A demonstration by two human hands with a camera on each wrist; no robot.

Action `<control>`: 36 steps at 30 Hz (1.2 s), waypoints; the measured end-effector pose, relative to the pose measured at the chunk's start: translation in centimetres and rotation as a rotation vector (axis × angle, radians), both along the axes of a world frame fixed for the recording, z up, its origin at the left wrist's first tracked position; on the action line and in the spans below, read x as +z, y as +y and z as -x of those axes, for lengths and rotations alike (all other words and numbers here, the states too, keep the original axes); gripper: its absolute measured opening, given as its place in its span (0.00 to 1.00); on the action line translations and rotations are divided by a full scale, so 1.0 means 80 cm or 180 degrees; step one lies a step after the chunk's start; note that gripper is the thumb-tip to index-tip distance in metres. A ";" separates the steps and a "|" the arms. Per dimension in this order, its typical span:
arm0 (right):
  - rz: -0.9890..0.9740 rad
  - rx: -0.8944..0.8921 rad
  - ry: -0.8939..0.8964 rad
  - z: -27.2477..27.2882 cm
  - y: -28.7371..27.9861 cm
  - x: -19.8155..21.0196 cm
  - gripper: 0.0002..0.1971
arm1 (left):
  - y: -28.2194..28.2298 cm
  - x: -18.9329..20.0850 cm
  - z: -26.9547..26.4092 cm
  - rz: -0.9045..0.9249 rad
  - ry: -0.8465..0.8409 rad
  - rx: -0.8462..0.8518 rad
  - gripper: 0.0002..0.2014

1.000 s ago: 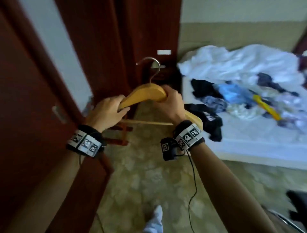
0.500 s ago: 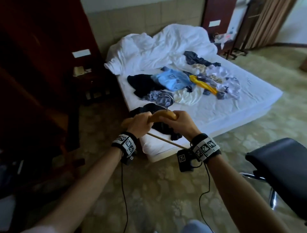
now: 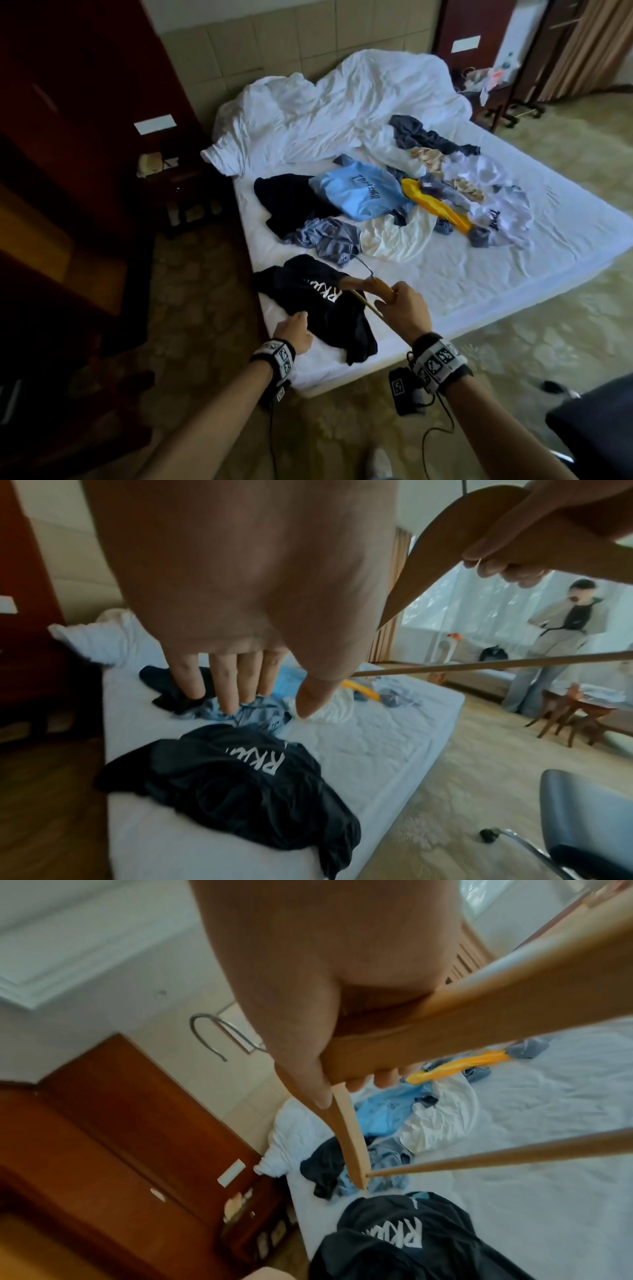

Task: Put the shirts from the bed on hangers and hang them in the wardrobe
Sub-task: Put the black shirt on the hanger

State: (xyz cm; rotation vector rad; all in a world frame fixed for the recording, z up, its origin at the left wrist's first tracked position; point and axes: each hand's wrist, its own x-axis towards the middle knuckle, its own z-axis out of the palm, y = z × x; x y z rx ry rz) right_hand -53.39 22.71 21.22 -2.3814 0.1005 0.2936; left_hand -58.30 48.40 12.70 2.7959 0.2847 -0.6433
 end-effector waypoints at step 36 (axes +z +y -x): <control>0.1702 0.1558 0.0986 -0.476 0.141 -0.279 0.05 | 0.130 -0.370 -0.378 -0.1177 0.1281 -0.1194 0.17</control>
